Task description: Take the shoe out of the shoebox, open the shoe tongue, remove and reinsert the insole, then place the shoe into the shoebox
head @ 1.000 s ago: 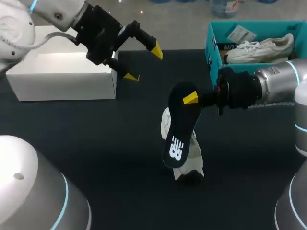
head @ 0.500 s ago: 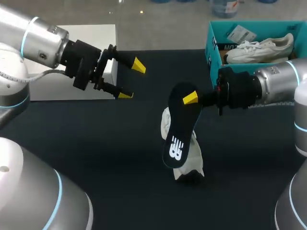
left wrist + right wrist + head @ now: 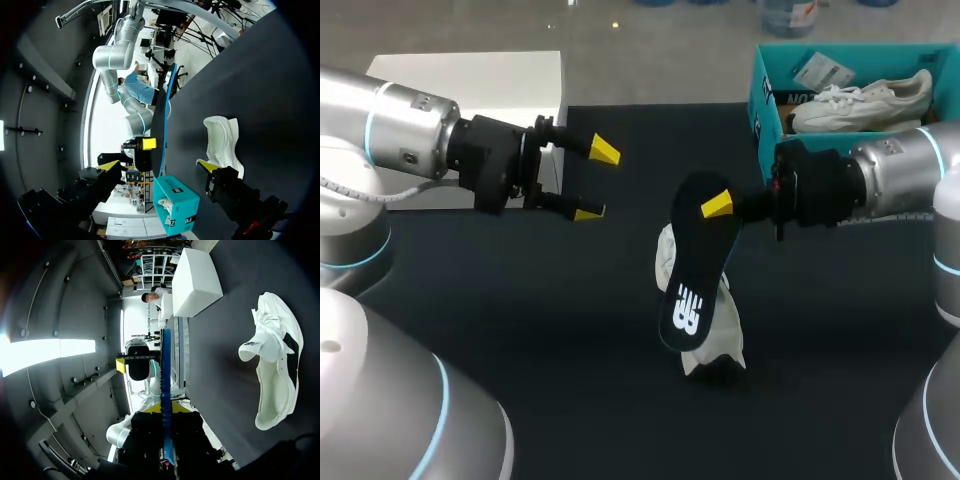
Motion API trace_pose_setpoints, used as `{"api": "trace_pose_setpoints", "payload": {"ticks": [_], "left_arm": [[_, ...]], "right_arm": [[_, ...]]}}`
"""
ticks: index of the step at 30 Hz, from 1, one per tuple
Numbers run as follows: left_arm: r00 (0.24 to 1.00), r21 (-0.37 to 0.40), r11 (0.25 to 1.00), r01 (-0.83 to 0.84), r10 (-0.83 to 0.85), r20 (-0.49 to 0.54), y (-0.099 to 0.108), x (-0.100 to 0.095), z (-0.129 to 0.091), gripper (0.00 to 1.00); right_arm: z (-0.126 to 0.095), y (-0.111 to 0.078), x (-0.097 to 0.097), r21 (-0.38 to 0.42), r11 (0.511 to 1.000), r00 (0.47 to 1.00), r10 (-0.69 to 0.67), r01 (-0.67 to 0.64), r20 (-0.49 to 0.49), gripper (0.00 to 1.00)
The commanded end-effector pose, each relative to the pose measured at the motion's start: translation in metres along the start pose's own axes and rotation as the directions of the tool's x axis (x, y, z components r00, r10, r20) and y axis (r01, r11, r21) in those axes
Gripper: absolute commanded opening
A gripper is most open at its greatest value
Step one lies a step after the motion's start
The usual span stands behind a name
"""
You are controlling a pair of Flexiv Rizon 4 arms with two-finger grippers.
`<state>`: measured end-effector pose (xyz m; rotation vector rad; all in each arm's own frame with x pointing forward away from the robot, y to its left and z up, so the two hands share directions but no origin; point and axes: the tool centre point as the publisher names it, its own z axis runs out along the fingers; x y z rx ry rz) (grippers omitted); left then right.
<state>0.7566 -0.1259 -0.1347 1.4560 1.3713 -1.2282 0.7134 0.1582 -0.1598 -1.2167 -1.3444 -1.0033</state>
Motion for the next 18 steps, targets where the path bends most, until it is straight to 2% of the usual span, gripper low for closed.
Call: {"api": "trace_pose_setpoints", "payload": {"ticks": [1, 12, 13, 18], "left_arm": [[1.0, -0.006, 1.0, -0.001, 0.001, -0.004, -0.003, -0.002, 0.0, 1.0], [1.0, -0.006, 1.0, -0.001, 0.001, -0.004, -0.003, -0.002, 0.0, 1.0], [0.999, 0.011, 0.999, -0.031, 0.031, 0.017, -0.005, -0.002, 0.0, 1.0], [0.99, -0.02, 0.993, -0.118, 0.119, 0.082, -0.017, 0.001, 0.004, 1.0]], "right_arm": [[0.0, -0.001, 0.0, -0.001, 1.0, 1.0, 0.002, -0.002, 0.004, 0.0], [0.0, -0.001, 0.0, -0.001, 1.0, 1.0, 0.002, -0.002, 0.004, 0.0], [0.0, -0.001, 0.0, -0.001, 1.0, 1.0, 0.002, -0.002, 0.004, 0.0], [0.0, -0.001, 0.0, -0.001, 1.0, 1.0, 0.002, -0.002, 0.004, 0.0]]}}
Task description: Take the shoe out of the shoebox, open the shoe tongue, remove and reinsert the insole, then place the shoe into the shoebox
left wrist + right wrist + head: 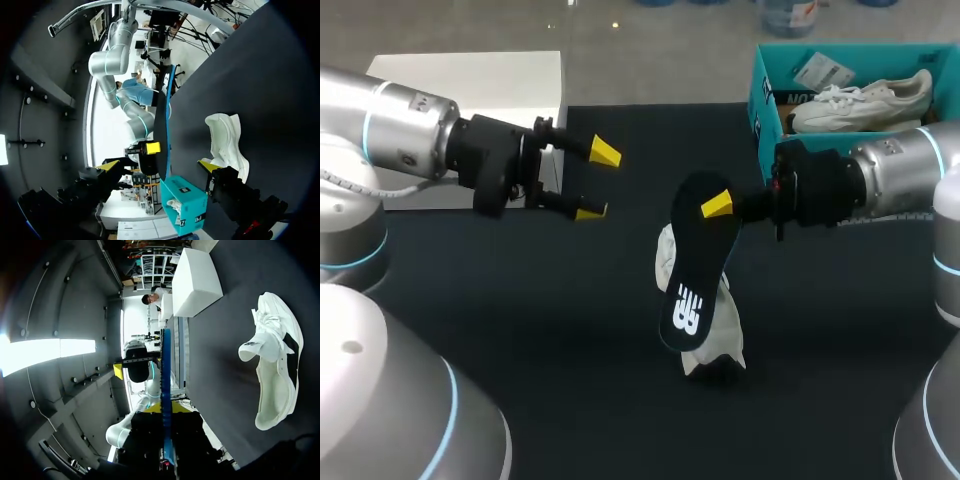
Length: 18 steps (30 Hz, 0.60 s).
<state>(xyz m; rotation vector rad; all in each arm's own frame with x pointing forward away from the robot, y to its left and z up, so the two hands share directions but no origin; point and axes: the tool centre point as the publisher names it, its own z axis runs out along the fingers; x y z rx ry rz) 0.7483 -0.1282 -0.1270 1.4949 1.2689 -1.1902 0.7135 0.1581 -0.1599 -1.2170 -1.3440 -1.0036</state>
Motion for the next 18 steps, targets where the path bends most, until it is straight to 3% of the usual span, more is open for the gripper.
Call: {"api": "trace_pose_setpoints", "payload": {"ticks": [1, 9, 18], "left_arm": [[0.996, -0.023, 0.999, -0.04, 0.041, 0.073, -0.012, 0.009, 0.003, 1.0], [0.99, -0.012, 0.998, -0.062, 0.063, 0.127, -0.025, 0.022, 0.015, 1.0], [0.989, 0.014, 0.997, -0.076, 0.074, 0.125, -0.038, 0.016, 0.043, 1.0]], "right_arm": [[0.0, -0.001, 0.0, -0.001, 1.0, 1.0, 0.001, -0.001, 0.004, 0.0], [0.0, -0.001, 0.0, -0.001, 1.0, 1.0, 0.001, -0.001, 0.004, 0.0], [0.0, -0.001, 0.0, -0.001, 1.0, 1.0, 0.001, -0.001, 0.004, 0.0]]}}
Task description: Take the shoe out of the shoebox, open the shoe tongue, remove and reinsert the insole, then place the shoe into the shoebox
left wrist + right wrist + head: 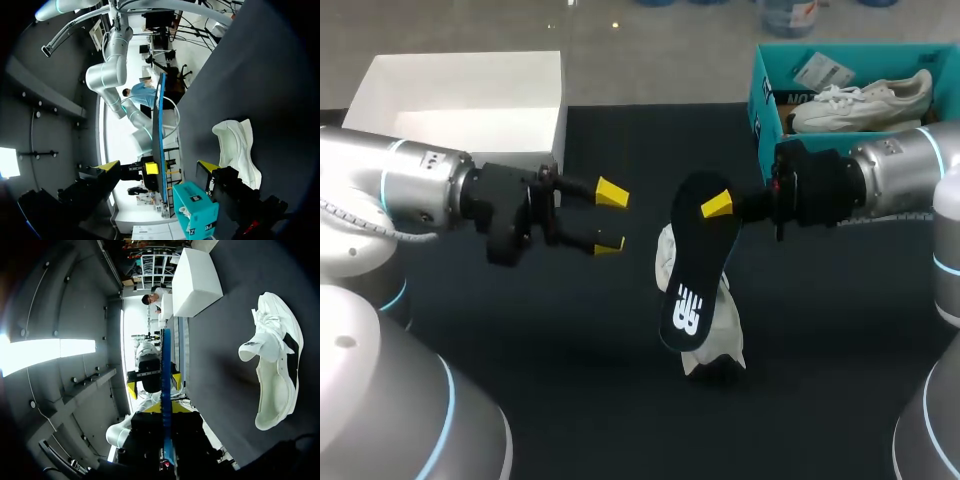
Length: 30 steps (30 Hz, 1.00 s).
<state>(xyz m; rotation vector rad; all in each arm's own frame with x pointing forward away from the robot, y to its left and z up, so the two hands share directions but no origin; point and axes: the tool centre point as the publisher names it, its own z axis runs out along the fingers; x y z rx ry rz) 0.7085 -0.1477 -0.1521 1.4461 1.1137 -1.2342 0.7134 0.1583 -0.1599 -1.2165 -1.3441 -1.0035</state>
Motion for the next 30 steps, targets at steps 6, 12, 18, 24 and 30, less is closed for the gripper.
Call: {"api": "trace_pose_setpoints", "payload": {"ticks": [6, 12, 18, 24, 30], "left_arm": [[1.0, 0.012, 1.0, -0.021, 0.021, 0.013, -0.005, -0.004, 0.033, 1.0], [1.0, 0.027, 0.999, -0.021, 0.02, 0.013, -0.008, -0.004, 0.05, 1.0], [1.0, 0.026, 1.0, -0.016, 0.015, 0.023, -0.007, -0.003, 0.06, 1.0], [1.0, 0.017, 1.0, -0.015, 0.015, 0.026, -0.004, -0.002, 0.065, 1.0], [0.999, 0.02, 1.0, -0.01, 0.01, 0.033, -0.004, 0.0, 0.072, 0.89]], "right_arm": [[0.0, -0.001, 0.0, -0.001, 1.0, 1.0, 0.002, -0.002, 0.005, 0.0], [0.0, -0.001, 0.0, -0.001, 1.0, 1.0, 0.002, -0.002, 0.005, 0.0], [0.0, -0.001, 0.0, -0.001, 1.0, 1.0, 0.002, -0.002, 0.005, 0.0], [0.0, -0.001, 0.0, -0.001, 1.0, 1.0, 0.002, -0.002, 0.005, 0.0], [0.0, -0.001, 0.0, -0.001, 1.0, 1.0, 0.002, -0.002, 0.005, 0.0]]}}
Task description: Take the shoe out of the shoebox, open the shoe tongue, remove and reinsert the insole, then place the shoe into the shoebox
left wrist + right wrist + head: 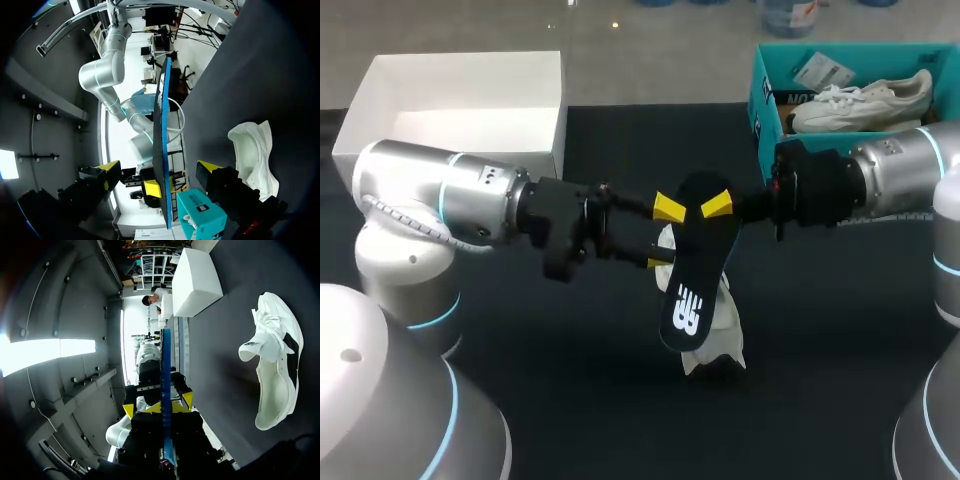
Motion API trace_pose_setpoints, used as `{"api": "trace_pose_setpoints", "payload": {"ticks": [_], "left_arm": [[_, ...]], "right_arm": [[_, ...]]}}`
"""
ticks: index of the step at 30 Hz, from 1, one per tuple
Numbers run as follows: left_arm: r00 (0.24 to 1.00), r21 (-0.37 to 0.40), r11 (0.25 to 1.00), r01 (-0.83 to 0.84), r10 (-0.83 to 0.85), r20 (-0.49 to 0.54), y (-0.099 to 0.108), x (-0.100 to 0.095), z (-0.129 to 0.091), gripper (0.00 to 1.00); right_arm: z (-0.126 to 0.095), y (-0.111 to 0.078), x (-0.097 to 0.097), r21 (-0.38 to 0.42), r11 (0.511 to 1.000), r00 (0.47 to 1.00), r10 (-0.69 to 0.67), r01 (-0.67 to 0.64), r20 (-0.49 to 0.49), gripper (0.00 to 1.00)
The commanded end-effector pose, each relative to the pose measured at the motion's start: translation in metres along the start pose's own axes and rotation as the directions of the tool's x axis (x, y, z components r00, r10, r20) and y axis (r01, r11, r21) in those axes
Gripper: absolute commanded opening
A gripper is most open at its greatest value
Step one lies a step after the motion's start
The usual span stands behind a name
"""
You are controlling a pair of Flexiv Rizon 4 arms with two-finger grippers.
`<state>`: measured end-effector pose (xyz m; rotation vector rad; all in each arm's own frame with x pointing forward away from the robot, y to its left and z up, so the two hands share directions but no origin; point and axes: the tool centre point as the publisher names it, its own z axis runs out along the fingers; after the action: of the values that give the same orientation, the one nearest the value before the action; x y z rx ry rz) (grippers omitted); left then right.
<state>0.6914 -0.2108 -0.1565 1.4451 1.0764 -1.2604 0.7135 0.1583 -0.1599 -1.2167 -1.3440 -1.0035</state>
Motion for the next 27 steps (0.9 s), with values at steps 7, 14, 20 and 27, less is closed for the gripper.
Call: {"api": "trace_pose_setpoints", "payload": {"ticks": [7, 14, 20, 27], "left_arm": [[1.0, -0.004, 1.0, 0.007, -0.007, 0.005, 0.0021, 0.0035, 0.0116, 0.48], [1.0, -0.006, 1.0, 0.005, -0.005, 0.0, 0.002, 0.0031, 0.0161, 0.44], [1.0, -0.013, 1.0, 0.012, -0.012, -0.002, 0.0029, 0.0037, 0.0175, 0.0], [1.0, -0.022, 1.0, 0.019, -0.019, -0.002, 0.0043, 0.0046, 0.0163, 0.0]], "right_arm": [[-0.0001, -0.0014, 0.0004, -0.001, 1.0, 1.0, 0.001, -0.001, 0.005, 0.0], [-0.0001, -0.0014, 0.0004, -0.001, 1.0, 1.0, 0.001, -0.001, 0.005, 0.0], [-0.0001, -0.0014, 0.0004, -0.001, 1.0, 1.0, 0.001, -0.001, 0.005, 0.0], [-0.0001, -0.0014, 0.0004, -0.001, 1.0, 1.0, 0.001, -0.001, 0.005, 0.0]]}}
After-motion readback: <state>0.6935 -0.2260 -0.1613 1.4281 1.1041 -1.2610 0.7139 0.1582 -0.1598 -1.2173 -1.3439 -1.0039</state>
